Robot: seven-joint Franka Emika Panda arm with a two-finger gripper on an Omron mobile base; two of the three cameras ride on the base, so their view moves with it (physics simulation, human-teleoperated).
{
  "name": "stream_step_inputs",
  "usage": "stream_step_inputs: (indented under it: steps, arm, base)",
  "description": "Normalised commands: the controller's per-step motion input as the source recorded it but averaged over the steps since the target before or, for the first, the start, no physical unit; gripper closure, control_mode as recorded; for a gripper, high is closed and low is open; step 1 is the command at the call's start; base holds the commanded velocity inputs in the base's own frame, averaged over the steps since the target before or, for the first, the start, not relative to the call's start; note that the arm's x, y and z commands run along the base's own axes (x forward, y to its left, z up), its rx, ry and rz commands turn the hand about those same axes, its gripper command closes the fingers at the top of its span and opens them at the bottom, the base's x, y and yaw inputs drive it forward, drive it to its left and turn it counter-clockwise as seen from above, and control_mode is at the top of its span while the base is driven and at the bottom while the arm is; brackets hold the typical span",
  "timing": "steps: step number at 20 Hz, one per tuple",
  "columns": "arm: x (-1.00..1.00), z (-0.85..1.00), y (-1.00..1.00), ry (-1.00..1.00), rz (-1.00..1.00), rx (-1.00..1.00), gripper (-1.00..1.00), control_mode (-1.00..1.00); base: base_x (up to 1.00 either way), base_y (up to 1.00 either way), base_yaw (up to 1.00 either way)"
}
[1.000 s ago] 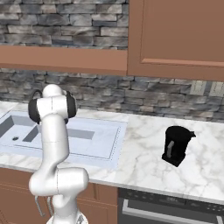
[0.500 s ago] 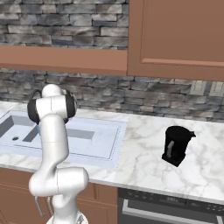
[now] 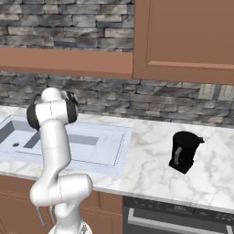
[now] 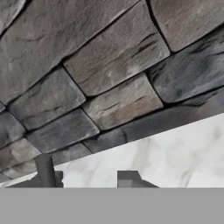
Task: Turn on the sink faucet and place the jug under the water for a few seconds to fill it up.
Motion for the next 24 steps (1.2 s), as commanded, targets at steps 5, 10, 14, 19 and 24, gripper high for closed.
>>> stream_step_inputs:
  steps: [5,10,14,19,24]
  arm:
    - [-0.24,-0.03,-0.21,0.0,-0.04,0.0,-1.0,-1.0]
    - [-0.69,0.35,-0.68,0.0,-0.09,0.0,-1.0,-1.0]
    - [-0.6,0.64,-0.72,0.0,-0.09,0.0,-1.0,-1.0]
    - [-0.56,0.66,-0.73,0.0,-0.09,0.0,-1.0,-1.0]
    - [-0.69,0.69,-0.68,0.0,-0.12,0.0,-1.0,-1.0]
  base:
    - [0.0,0.0,0.0]
    - [0.0,0.0,0.0]
    - [0.0,0.0,0.0]
    - [0.0,0.0,0.0]
    - [0.0,0.0,0.0]
